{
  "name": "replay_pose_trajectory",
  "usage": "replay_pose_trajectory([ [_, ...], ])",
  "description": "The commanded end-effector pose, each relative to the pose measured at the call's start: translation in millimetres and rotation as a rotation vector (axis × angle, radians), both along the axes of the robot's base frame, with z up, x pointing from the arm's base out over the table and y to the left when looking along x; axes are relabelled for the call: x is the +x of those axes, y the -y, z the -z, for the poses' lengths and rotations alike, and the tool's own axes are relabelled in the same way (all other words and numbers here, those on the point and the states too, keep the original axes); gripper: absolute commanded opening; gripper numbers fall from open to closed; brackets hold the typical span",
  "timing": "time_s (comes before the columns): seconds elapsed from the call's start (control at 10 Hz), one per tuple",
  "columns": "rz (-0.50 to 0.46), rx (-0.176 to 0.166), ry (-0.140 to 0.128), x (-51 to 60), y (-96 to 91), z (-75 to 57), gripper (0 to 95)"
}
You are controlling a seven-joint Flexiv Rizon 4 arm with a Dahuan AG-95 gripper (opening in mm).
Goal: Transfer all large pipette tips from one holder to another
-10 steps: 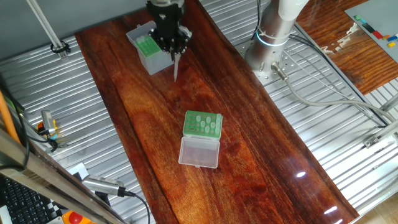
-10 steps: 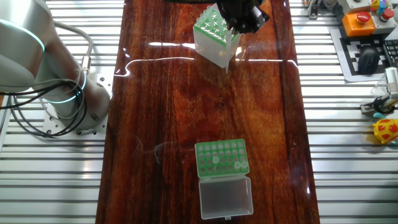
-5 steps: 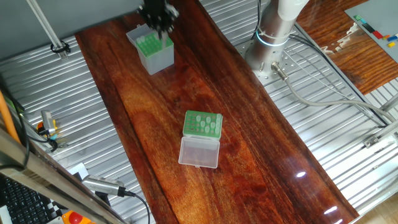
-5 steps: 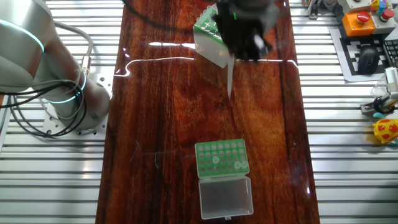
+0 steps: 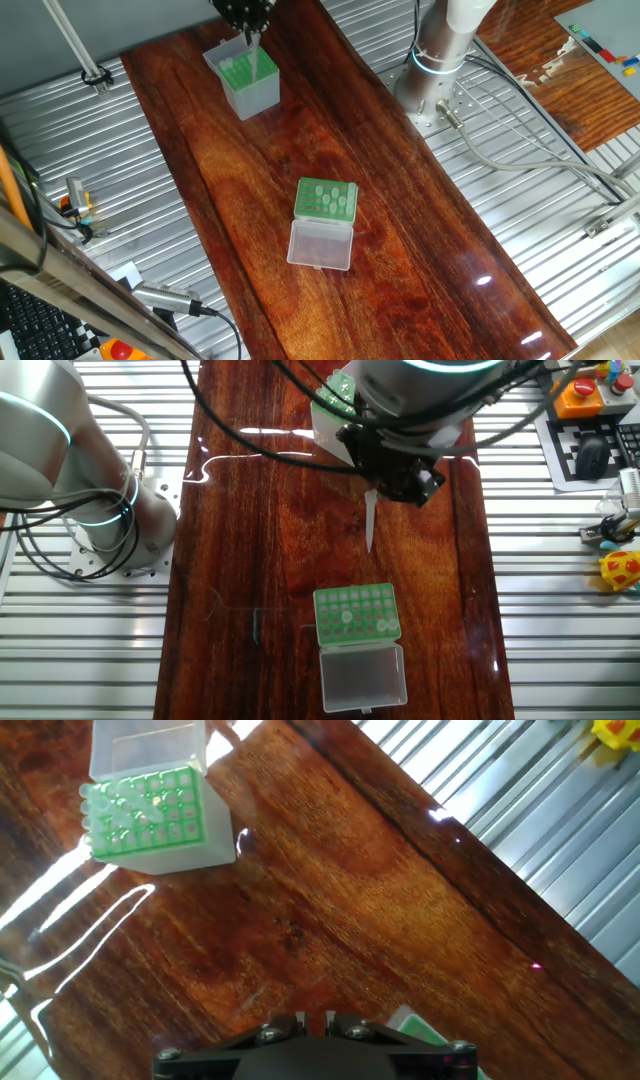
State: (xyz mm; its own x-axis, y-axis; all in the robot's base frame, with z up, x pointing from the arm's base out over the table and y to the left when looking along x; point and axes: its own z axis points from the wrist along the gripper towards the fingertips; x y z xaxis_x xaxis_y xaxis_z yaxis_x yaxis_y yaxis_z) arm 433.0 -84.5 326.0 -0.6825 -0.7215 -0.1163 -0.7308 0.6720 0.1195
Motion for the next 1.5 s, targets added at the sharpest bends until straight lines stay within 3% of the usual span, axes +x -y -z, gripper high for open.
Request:
replay_pose_trajectory([
  [0.1, 0.175, -0.033, 0.015, -0.6, 7.9, -0.8, 0.0],
  [0.3, 0.112, -0.025, 0.021, 2.5, 50.9, -0.1, 0.0],
  [0.5, 0.066, -0.016, 0.028, 7.6, 81.9, 7.2, 0.0],
  [0.6, 0.059, -0.011, 0.03, 7.1, 88.3, 11.2, 0.0],
  [0.9, 0.063, 0.0, 0.034, 2.8, 93.1, 18.4, 0.0],
  [1.1, 0.075, 0.04, 0.036, -0.3, 89.9, 23.0, 0.0],
  [1.5, 0.079, 0.043, 0.042, -3.7, 88.8, 26.0, 0.0],
])
